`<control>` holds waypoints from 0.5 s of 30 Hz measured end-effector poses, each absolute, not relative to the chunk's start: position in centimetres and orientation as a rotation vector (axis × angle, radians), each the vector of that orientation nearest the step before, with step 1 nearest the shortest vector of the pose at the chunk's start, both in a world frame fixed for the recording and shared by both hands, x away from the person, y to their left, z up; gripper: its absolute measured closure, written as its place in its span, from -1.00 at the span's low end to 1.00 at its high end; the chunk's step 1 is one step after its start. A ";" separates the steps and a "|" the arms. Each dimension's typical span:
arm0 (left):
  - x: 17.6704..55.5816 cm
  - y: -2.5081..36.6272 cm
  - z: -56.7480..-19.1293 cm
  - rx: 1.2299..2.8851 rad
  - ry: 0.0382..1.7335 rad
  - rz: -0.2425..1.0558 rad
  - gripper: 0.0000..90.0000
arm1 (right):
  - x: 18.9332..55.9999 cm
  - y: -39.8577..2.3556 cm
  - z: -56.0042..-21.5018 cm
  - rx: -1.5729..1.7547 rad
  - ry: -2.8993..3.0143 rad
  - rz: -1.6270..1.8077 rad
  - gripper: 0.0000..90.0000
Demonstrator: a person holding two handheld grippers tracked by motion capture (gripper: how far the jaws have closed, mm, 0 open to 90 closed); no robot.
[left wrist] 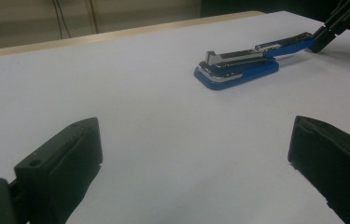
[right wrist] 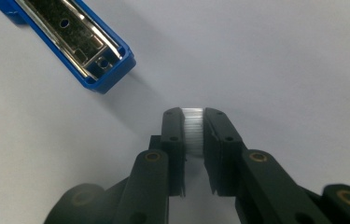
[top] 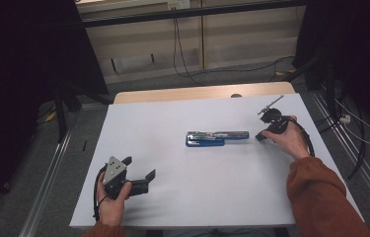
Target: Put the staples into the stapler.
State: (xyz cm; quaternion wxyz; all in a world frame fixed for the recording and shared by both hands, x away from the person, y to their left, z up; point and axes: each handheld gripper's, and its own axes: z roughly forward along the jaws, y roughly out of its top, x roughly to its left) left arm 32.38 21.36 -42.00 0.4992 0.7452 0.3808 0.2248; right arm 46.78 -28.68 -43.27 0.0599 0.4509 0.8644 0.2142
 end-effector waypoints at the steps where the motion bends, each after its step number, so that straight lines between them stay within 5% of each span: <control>1: 32.4 21.3 -42.0 1.800 0.923 0.542 -0.93 | 46.7 -28.7 -43.3 1.364 2.613 0.646 0.76; 15: 32.3 21.5 -41.9 1.807 0.917 0.545 -0.93 | 46.4 -29.0 -43.1 1.353 2.597 0.705 0.76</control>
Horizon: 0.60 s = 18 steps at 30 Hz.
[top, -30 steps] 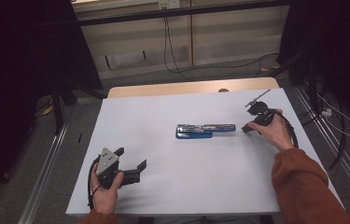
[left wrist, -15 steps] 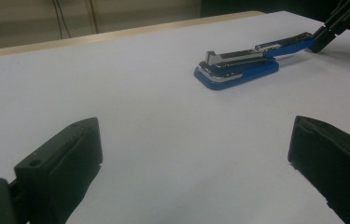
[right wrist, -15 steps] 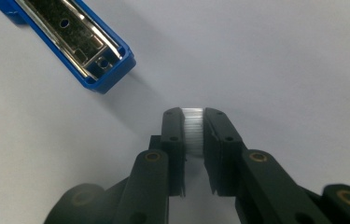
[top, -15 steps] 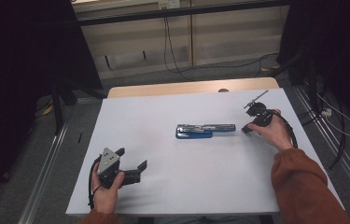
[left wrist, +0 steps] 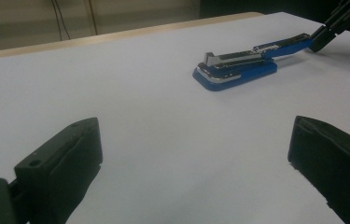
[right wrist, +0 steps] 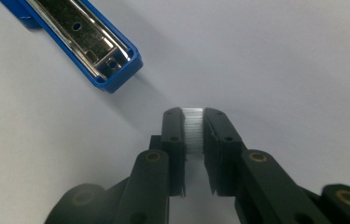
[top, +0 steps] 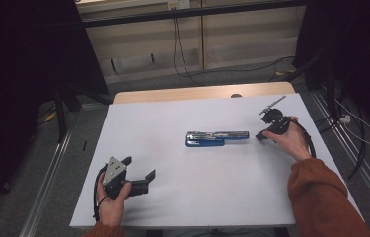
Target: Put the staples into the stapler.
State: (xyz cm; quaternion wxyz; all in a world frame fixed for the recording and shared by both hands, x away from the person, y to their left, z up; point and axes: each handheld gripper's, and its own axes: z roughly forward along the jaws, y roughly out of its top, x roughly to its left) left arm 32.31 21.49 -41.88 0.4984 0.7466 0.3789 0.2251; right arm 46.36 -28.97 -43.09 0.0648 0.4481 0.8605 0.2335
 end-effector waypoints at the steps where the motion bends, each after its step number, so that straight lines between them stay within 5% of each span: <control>1: 32.3 21.5 -41.9 1.804 0.919 0.544 -0.93 | 46.3 -29.0 -43.0 1.353 2.593 0.712 0.76; 18: 32.2 21.6 -41.7 1.775 0.928 0.541 -0.93 | 44.9 -29.2 -42.3 1.264 2.536 0.858 0.76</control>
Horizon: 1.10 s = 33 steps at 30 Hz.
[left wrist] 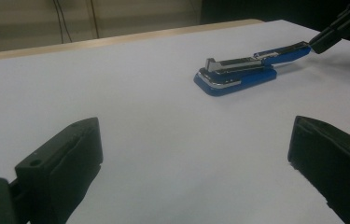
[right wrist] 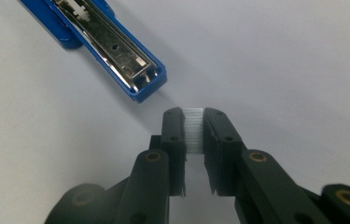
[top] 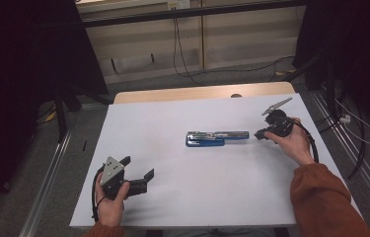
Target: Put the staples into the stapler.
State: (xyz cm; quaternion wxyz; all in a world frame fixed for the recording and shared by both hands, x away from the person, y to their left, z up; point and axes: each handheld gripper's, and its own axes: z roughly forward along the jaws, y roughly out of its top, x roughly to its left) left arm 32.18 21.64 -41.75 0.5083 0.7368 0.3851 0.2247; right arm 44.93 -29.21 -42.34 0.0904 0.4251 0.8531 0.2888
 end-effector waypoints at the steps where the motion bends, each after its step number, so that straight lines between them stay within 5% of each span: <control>1: 32.2 21.6 -41.7 1.777 0.921 0.542 -0.93 | 44.9 -29.2 -42.3 1.261 2.542 0.862 0.76; 33: 32.0 21.4 -41.7 1.802 0.894 0.555 -0.93 | 43.8 -28.3 -39.6 1.148 2.504 1.036 0.76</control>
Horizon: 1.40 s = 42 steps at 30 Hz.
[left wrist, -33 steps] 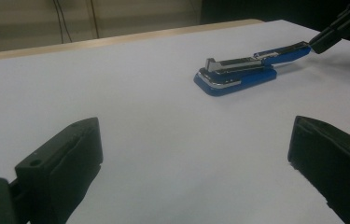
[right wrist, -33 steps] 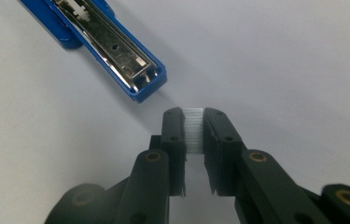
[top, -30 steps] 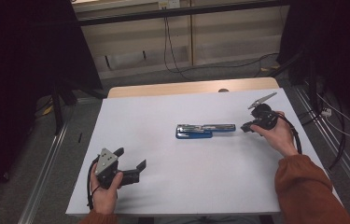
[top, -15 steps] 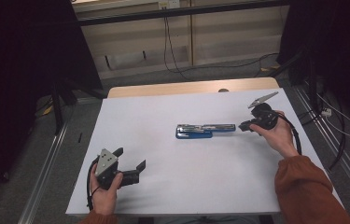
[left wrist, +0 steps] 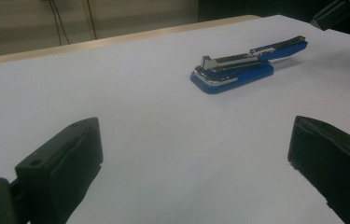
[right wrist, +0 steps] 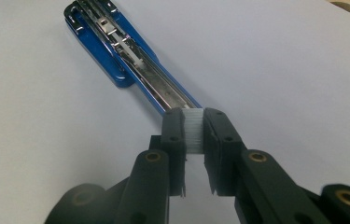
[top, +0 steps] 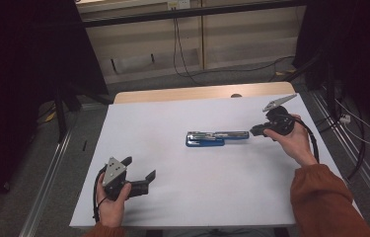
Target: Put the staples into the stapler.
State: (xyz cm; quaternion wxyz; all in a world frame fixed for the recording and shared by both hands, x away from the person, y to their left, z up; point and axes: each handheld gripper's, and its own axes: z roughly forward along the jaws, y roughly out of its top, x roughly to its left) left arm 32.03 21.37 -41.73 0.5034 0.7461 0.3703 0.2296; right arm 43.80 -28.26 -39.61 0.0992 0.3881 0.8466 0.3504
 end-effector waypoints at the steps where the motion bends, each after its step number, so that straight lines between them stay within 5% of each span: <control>1: 32.0 21.4 -41.7 1.800 0.895 0.554 -0.93 | 43.8 -28.2 -39.5 1.143 2.503 1.040 0.76; 42: 32.1 21.5 -41.7 1.800 0.913 0.555 -0.93 | 45.0 -22.3 -37.3 0.906 2.598 1.152 0.76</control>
